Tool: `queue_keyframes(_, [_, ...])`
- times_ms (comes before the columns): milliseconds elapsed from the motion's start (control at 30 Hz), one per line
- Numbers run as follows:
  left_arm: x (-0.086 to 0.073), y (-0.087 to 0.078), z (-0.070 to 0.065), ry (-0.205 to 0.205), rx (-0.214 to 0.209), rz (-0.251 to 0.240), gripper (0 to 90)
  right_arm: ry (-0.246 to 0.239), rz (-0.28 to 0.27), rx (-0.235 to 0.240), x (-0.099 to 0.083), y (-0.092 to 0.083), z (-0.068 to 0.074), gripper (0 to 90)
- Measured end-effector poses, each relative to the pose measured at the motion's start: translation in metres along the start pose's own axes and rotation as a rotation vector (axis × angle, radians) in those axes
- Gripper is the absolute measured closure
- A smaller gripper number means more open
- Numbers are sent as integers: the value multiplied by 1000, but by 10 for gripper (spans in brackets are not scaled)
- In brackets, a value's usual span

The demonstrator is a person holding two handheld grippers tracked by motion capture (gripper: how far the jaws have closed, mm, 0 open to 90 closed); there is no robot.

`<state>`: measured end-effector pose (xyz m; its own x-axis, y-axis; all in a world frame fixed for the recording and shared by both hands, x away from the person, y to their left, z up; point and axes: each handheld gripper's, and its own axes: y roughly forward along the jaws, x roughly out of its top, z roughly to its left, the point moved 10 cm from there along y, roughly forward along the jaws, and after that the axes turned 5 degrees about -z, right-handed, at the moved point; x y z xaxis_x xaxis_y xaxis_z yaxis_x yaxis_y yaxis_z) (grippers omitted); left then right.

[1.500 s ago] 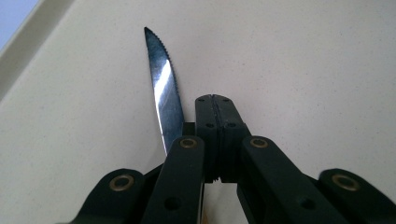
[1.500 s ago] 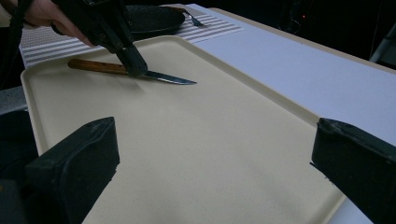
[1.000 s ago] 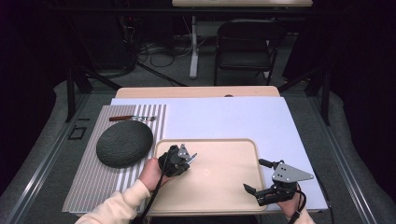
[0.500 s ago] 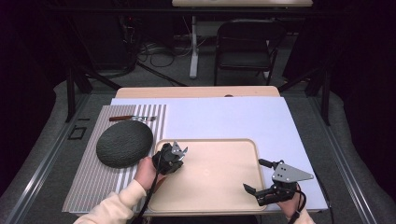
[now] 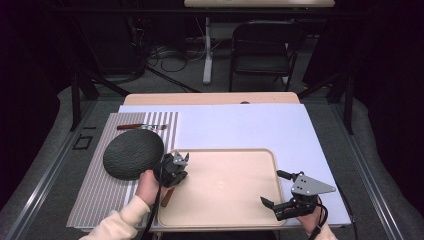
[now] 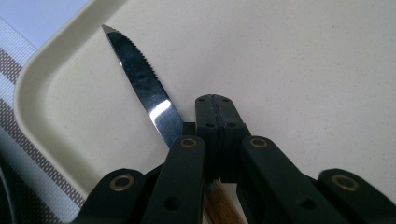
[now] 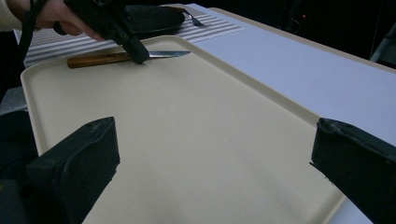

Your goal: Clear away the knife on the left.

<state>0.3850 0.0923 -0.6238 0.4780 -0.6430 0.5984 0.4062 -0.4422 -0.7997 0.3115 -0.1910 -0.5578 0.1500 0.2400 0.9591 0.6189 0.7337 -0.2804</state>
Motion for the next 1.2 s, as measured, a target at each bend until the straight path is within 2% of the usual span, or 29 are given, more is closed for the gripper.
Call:
queue_keyframes(433, [-14,-9,9,-57,29,-12,898,-2,0,1,0,0,0,2])
queue_keyframes(633, [-16,-13,11,-81,16,-38,879,-3,1,1,0,0,0,2])
queue_keyframes(767, [-13,-19,7,-67,-13,-66,760,-1,2,0,0,0,0,3])
queue_keyframes(1000, [-10,-36,10,-70,-13,-127,490,-2,3,1,0,0,0,2])
queue_keyframes(1100, [-13,-42,17,-97,-1,-145,401,-1,2,-1,0,0,0,2])
queue_keyframes(1167, [-15,-46,21,-117,0,-156,295,-3,3,-2,0,0,-1,2])
queue_keyframes(1200, [-16,-48,23,-127,-3,-161,274,-3,4,-2,0,0,-1,2])
